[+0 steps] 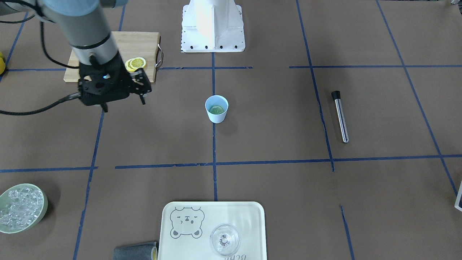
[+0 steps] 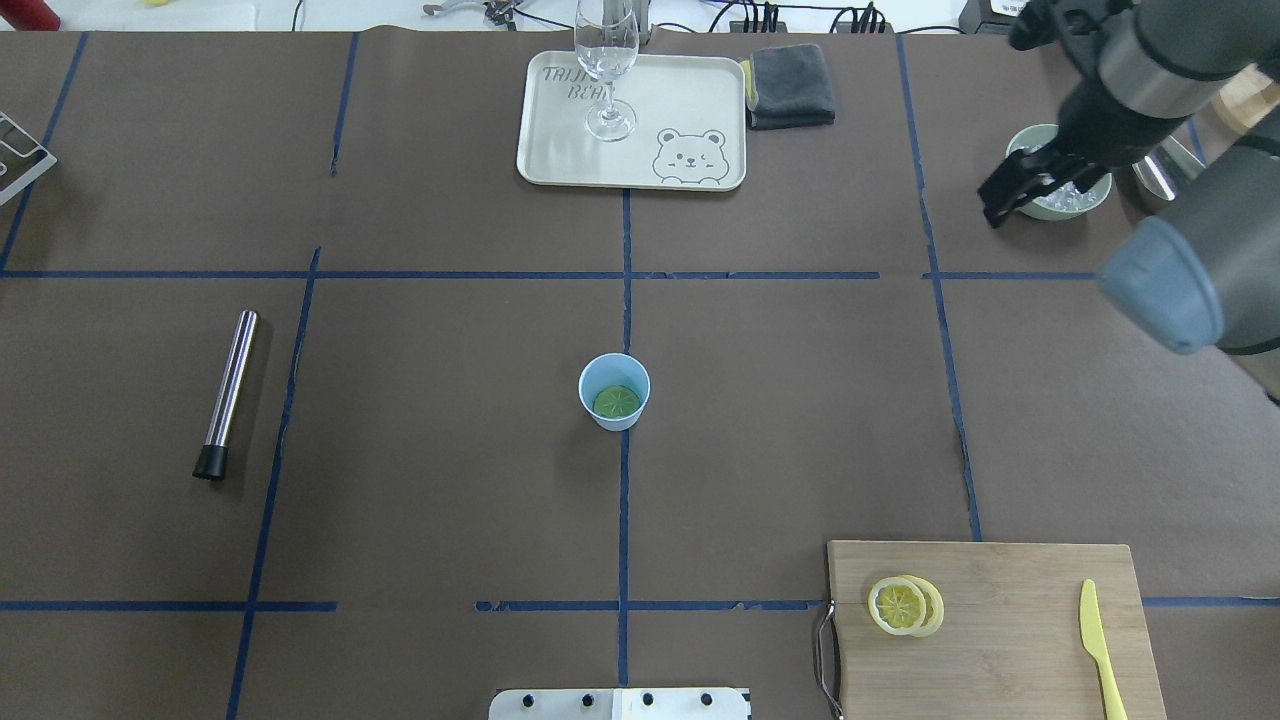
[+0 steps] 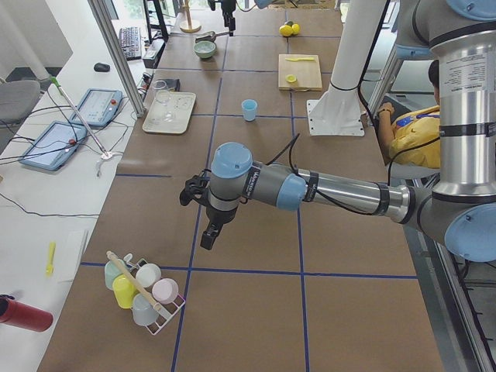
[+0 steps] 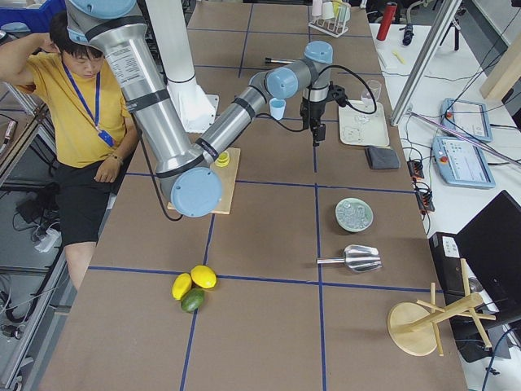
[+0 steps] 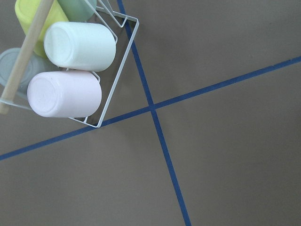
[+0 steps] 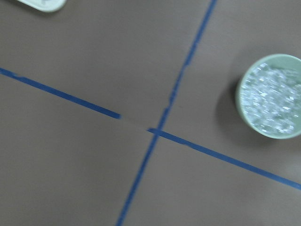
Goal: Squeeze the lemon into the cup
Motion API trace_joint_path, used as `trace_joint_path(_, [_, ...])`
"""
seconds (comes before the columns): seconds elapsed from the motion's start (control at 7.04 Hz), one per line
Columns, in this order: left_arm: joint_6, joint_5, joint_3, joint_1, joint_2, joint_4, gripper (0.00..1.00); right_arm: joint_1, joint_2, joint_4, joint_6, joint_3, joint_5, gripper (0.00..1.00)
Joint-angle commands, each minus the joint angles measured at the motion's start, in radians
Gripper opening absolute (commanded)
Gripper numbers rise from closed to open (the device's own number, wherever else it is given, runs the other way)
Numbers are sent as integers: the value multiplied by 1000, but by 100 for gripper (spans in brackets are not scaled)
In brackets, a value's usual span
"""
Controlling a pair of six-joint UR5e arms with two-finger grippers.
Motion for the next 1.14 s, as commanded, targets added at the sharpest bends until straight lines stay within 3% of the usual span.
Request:
trace_joint_path(0.0, [-6,-45,13,-1,2,-294,100,144,-229,10,-96,1,17,100])
trace_joint_path(0.14, [-20,-92,28,2,-12,-389,100,187,-316,10,-198,-10,13,100])
trace_joint_path(0.43, [-281,-162,65,22,-47,-471,100,341,-400,8,-413,-27,43,100])
trace_joint_path(0.57, [-404,-132,62,118,-52,-487,100,385,-452,8,-450,-28,78,100])
trace_joint_path(0.71, [-441,-13,57,225,-53,-575,100,425,-477,8,-504,-30,80,100])
trace_joint_path(0.85, [-481,4,74,333,-64,-578,100,442,-497,8,-521,-30,80,100])
trace_joint_path(0.99, [-617,110,82,405,-65,-576,100,445,-500,8,-523,-33,80,100])
